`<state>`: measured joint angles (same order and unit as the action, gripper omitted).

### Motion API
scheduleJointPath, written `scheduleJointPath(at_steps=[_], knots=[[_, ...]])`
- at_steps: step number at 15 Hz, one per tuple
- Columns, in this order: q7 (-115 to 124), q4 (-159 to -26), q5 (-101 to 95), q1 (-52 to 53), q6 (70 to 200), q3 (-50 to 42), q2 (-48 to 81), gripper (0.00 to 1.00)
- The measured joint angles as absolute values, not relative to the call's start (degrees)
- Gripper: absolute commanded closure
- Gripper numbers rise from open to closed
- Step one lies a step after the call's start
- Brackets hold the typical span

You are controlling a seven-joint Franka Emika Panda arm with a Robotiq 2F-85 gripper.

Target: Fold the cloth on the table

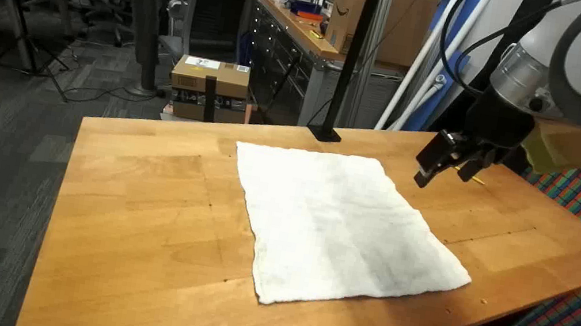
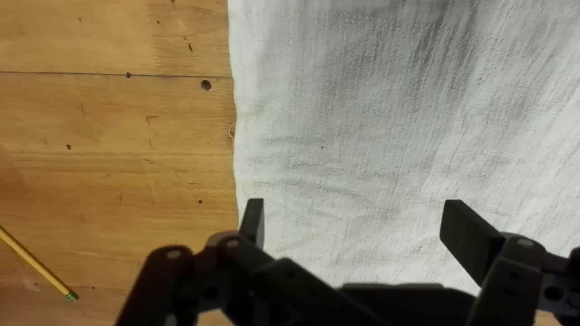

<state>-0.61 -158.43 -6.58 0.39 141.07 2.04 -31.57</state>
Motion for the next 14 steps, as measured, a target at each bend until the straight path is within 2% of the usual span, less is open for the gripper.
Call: scheduleJointPath(at_steps=[14], knots=[[-1.8, -158.4, -6.5, 1.1, 141.0, 2.0, -31.4, 0.00]])
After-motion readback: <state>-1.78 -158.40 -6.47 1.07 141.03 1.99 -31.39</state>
